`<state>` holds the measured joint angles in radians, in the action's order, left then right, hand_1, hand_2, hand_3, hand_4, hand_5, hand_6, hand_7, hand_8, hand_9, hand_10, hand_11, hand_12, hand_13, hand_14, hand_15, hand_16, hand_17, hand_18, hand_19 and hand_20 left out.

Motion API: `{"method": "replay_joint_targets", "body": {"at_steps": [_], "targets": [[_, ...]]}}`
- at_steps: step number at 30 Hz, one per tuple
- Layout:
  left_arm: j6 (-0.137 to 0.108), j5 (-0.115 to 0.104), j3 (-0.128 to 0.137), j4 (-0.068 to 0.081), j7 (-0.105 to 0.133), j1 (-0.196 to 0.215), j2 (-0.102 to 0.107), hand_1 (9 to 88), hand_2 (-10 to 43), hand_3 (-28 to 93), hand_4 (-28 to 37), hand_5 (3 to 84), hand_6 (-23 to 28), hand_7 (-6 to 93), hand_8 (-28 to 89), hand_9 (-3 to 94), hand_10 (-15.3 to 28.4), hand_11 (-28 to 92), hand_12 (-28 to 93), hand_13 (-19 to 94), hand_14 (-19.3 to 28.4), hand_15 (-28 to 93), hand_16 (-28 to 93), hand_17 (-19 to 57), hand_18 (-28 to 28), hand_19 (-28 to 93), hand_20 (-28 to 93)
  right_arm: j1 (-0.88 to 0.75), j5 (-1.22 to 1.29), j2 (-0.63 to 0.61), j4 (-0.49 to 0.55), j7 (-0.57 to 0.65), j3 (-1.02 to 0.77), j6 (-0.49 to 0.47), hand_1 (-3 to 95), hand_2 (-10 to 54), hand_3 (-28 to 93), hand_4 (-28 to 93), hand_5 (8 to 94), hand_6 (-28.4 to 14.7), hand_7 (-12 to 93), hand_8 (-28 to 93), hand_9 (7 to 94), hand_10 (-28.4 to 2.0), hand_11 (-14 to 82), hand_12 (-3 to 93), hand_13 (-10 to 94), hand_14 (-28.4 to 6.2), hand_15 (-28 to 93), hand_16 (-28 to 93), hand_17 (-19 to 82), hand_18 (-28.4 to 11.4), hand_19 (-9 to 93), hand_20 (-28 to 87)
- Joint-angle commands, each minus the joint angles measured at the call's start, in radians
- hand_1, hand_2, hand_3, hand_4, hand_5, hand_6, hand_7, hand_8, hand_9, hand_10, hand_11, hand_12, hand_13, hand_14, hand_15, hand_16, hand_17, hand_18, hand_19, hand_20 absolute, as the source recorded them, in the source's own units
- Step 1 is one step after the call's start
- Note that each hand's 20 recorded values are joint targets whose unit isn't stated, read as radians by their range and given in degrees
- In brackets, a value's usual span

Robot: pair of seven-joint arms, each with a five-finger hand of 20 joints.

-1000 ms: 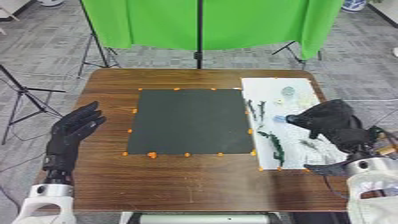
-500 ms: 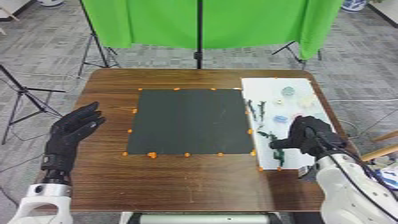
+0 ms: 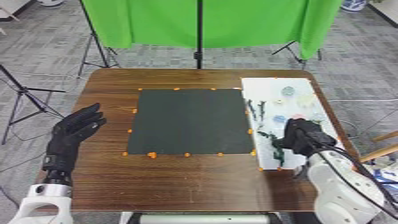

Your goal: Arrange flowers

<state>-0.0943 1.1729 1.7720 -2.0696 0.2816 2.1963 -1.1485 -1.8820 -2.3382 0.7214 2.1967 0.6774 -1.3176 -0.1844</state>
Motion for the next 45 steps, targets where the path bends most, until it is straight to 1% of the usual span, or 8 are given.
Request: {"method": "replay_joint_targets", "body": {"at_steps": [1, 7, 19, 23, 32, 36, 42, 45], "targets": [[0.012, 0.004, -0.004, -0.001, -0.01, 0.01, -0.007, 39.1, -9.5, 60, -12.7, 44.7, 2.7, 14.1, -7, 43.3, 12.2, 19, 11, 39, 17.2, 23, 0, 12.5, 14.0, 14, 22, 0.024, 0.003, -0.008, -0.027, 0.02, 0.029, -0.006, 32.4, -9.5, 62, -14, 81.1, -3.2, 18, -8, 86.8, -12.0, 43.9, 37.3, 87, -3.6, 79, 52, 66, -18.4, 93, 78], [0.016, 0.0, -0.008, 0.002, -0.014, 0.007, 0.0, 39.2, -9.5, 60, -12.6, 44.7, 2.8, 14.0, -7, 43.3, 12.2, 19, 11, 39, 17.2, 22, 0, 12.4, 14.0, 14, 22, 0.038, -0.009, -0.018, -0.043, 0.029, 0.045, -0.011, 31.6, -9.5, 62, -14, 81.2, -3.2, 18, -8, 86.8, -12.1, 43.8, 37.4, 87, -3.6, 78, 52, 66, -18.3, 93, 78], [0.022, 0.0, -0.005, 0.0, -0.02, 0.009, -0.005, 39.2, -9.5, 60, -12.5, 44.7, 2.8, 13.9, -7, 43.1, 12.3, 19, 11, 39, 17.3, 22, 1, 12.2, 14.0, 14, 22, 0.072, -0.013, -0.018, -0.084, 0.044, 0.105, -0.034, 31.9, -9.5, 62, -14, 81.9, -3.3, 19, -8, 86.8, -12.4, 43.9, 37.3, 87, -3.3, 78, 52, 66, -18.1, 93, 77], [0.033, 0.003, -0.005, 0.0, -0.025, 0.008, -0.007, 39.0, -9.5, 60, -12.5, 44.6, 2.8, 13.7, -7, 43.1, 12.3, 19, 11, 39, 17.3, 22, 1, 12.1, 14.0, 13, 22, 0.09, -0.018, -0.019, -0.102, 0.065, 0.137, -0.029, 32.6, -9.5, 63, -13, 82.8, -3.3, 20, -8, 87.2, -12.3, 44.2, 37.2, 88, -3.3, 77, 52, 67, -18.2, 93, 77], [0.042, 0.004, -0.001, 0.0, -0.03, 0.007, -0.013, 38.9, -9.5, 60, -12.5, 44.4, 2.8, 13.5, -7, 42.9, 12.2, 19, 11, 39, 17.3, 22, 1, 11.9, 14.0, 13, 22, 0.082, -0.002, -0.006, -0.116, 0.081, 0.141, -0.018, 36.6, -9.5, 64, -11, 84.4, -2.8, 23, -7, 88.2, -12.2, 45.7, 37.8, 89, -3.1, 77, 52, 68, -18.0, 93, 76], [0.046, 0.003, 0.0, -0.001, -0.032, 0.009, -0.013, 38.9, -9.5, 60, -12.3, 44.4, 2.8, 13.4, -7, 42.9, 12.3, 19, 11, 39, 17.3, 22, 1, 11.9, 14.0, 13, 22, 0.082, 0.024, 0.001, -0.118, 0.08, 0.148, -0.022, 40.0, -9.5, 61, -5, 85.3, -3.4, 21, 10, 88.9, -11.9, 46.0, 37.7, 89, -3.1, 77, 51, 68, -18.0, 93, 76], [0.057, 0.004, 0.003, 0.0, -0.038, 0.007, -0.013, 39.0, -9.5, 60, -12.3, 44.4, 2.9, 13.4, -7, 42.8, 12.3, 19, 11, 38, 17.3, 22, 1, 11.7, 13.9, 13, 22, 0.083, 0.083, 0.009, -0.129, 0.068, 0.147, -0.045, 41.2, -9.5, 61, 0, 86.7, -3.5, 21, 12, 89.9, -11.7, 45.7, 37.3, 90, -3.3, 76, 51, 68, -18.3, 93, 75], [0.061, 0.006, 0.003, 0.0, -0.044, 0.005, -0.014, 38.8, -9.5, 60, -12.3, 44.4, 2.9, 13.2, -7, 42.8, 12.4, 19, 11, 38, 17.4, 21, 1, 11.7, 13.9, 13, 22, 0.081, 0.108, 0.007, -0.134, 0.058, 0.145, -0.025, 45.3, -9.5, 60, 2, 88.0, -3.6, 22, 15, 90.8, -11.5, 45.9, 37.1, 90, -3.5, 76, 51, 68, -18.5, 93, 75]]}}
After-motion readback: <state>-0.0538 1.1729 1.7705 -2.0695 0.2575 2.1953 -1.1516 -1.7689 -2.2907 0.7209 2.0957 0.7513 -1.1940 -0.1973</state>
